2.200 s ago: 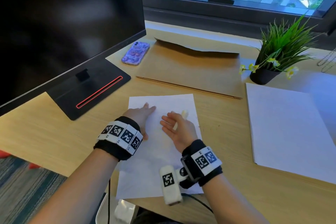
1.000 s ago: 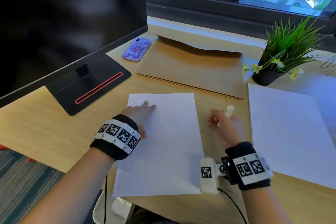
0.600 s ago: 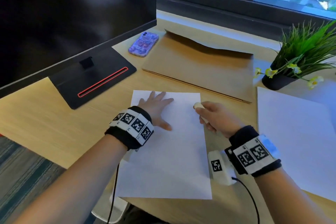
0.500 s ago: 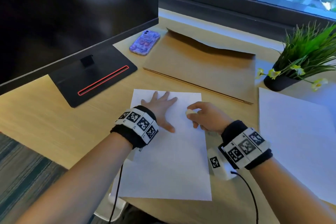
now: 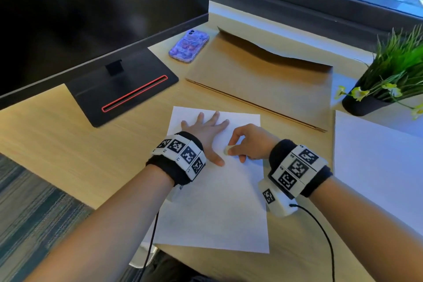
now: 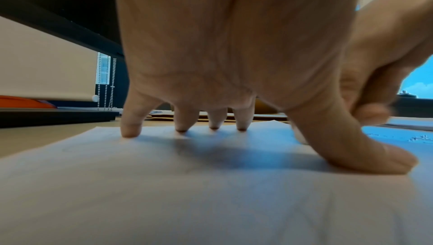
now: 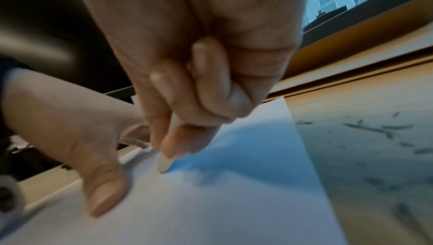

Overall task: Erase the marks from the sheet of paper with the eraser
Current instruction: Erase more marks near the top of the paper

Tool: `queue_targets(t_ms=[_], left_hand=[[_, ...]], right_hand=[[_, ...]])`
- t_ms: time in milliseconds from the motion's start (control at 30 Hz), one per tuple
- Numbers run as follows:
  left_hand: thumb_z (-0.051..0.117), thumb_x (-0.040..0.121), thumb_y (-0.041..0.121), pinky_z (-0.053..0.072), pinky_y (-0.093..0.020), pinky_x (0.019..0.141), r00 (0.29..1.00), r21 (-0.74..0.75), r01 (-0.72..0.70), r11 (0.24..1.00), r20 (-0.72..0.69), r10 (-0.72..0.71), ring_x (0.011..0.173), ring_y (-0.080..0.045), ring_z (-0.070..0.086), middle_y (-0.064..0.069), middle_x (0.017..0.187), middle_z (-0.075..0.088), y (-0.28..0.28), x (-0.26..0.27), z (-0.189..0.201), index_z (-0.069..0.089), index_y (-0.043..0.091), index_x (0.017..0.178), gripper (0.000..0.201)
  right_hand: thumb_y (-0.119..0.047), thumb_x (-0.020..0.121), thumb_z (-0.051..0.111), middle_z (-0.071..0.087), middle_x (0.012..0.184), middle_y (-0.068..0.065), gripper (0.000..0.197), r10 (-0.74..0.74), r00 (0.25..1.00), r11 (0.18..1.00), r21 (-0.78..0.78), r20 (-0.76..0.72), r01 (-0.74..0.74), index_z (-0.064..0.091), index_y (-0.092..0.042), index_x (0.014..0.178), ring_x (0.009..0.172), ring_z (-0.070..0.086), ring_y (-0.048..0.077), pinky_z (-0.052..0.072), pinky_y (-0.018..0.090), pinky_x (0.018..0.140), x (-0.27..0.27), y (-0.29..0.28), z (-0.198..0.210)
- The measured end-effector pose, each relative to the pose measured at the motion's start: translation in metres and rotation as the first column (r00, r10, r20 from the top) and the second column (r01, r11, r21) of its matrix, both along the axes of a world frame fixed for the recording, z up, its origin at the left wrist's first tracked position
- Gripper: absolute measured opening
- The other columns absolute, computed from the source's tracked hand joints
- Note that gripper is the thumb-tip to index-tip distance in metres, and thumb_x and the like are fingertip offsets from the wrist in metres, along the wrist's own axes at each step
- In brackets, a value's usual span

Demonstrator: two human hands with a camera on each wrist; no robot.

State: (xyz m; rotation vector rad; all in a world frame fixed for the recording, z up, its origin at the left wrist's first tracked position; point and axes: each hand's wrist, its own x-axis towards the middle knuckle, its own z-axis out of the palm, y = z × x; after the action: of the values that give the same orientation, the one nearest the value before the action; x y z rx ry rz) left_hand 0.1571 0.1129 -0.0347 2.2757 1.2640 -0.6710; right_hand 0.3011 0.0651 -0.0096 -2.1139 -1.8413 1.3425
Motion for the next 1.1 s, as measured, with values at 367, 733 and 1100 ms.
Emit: queue_targets(t_ms=[367,733,1100], left_hand=[[0.071,0.072,0.058,0.010,-0.067,0.108,1.000,-0.011,0.001,1.000,-0.004,-0.001,0.144,-0.032,-0.014,0.006,0.155,-0.023,-0.001,0.001,0.000,-0.013,0.034,0.148,0.116],[0.070,0.073,0.057,0.011,-0.066,0.109,1.000,-0.008,0.006,1.000,-0.008,-0.006,0.144,-0.032,-0.015,0.006,0.155,-0.024,0.000,0.001,0.000,-0.014,0.034,0.148,0.115],[0.070,0.072,0.058,0.009,-0.067,0.108,1.000,-0.017,0.009,1.000,0.006,-0.009,0.144,-0.033,-0.015,0.006,0.155,-0.025,0.001,-0.001,-0.001,-0.014,0.034,0.148,0.116]], right_hand=[[-0.025,0.090,0.060,0.059,0.065,-0.003,0.006,-0.026,0.999,0.995,0.100,0.033,0.022,0.061,-0.023,0.095,0.061,0.056,0.007,0.040,0.014,0.062,-0.008,-0.009,-0.003],[-0.026,0.091,0.059,0.057,0.072,-0.003,0.017,-0.058,0.996,0.993,0.109,0.063,0.051,0.068,-0.020,0.104,0.064,0.053,0.005,0.039,0.017,0.063,-0.012,-0.007,-0.008],[-0.029,0.090,0.060,0.057,0.072,-0.002,0.018,-0.123,0.992,0.989,0.083,0.006,0.122,0.068,-0.022,0.104,0.065,0.055,0.006,0.041,0.021,0.065,-0.013,-0.007,-0.010]])
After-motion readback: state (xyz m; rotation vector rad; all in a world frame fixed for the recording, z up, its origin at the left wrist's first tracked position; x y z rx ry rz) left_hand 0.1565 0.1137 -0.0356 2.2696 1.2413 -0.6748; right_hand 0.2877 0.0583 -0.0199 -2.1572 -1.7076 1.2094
